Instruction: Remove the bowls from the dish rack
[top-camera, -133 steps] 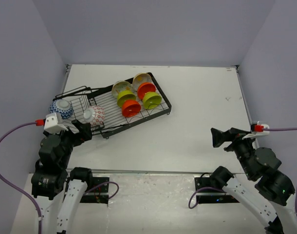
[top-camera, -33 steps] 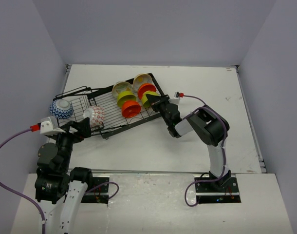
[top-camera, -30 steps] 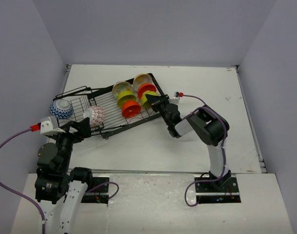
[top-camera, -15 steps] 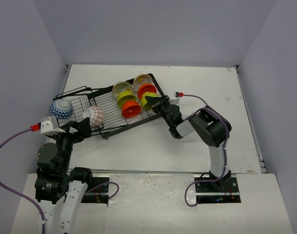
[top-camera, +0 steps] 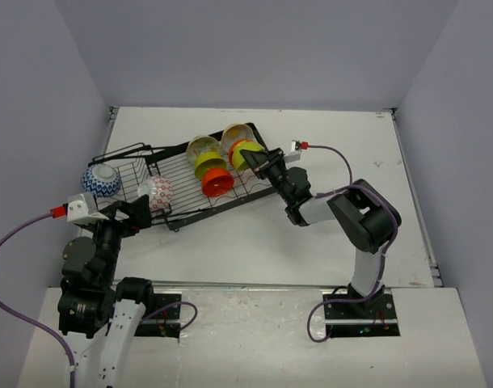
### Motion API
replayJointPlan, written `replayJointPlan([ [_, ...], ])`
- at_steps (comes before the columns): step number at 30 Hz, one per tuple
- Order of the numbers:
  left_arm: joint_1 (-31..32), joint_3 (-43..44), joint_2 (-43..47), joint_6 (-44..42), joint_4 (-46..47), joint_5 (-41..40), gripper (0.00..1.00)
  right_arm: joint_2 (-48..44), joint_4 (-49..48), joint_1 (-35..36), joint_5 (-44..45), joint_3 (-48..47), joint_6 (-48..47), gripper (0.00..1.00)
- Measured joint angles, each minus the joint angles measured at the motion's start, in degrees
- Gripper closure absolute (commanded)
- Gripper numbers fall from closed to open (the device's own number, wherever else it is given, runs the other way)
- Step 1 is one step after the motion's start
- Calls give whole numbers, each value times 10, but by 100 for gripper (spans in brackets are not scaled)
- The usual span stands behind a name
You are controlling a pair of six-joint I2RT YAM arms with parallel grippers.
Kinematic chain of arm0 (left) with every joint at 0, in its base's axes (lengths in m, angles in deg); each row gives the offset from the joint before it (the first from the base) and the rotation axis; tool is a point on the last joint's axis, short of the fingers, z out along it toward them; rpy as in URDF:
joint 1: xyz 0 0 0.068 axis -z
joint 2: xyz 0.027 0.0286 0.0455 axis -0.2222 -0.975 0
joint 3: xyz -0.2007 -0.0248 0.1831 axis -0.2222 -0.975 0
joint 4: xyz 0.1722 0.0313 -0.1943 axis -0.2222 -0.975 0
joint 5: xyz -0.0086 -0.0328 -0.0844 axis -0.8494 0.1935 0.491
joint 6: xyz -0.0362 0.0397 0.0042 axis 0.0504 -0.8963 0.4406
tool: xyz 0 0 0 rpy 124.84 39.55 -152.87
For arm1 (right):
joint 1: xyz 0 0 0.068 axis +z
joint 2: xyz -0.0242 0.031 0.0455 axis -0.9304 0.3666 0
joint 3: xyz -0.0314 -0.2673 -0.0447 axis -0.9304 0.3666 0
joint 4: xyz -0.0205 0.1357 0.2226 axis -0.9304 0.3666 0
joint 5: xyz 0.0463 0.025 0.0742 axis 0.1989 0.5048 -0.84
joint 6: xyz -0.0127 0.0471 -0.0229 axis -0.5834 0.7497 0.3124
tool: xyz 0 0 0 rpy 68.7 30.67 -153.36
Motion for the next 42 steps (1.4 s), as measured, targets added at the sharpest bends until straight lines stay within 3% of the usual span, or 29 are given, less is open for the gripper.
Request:
replayJointPlan([
  [5,0,0,0,0,0,0,0,-86,60,-19,-26,32,-53,100],
  [7,0,0,0,0,0,1,0,-179,179,-41,-21,19,-101,100],
  [10,0,0,0,0,0,1,0,-235,420,-79,3,-140,-215,100],
  [15,0,0,0,-1,2,4,0,-112,718,-139,16,-511,-399,100],
  [20,0,0,0,-1,4,8,0,104,1003,-179,47,-812,-531,100],
  [22,0,0,0,-1,4,8,0,185,1081,-190,61,-890,-571,100],
  [24,0,0,0,-1,4,9,0,231,1147,-202,67,-904,-610,100],
  [30,0,0,0,-1,4,12,0,283,1236,-225,53,-898,-687,100],
  [42,0,0,-6,-1,4,17,0,346,1227,-229,49,-910,-802,100],
])
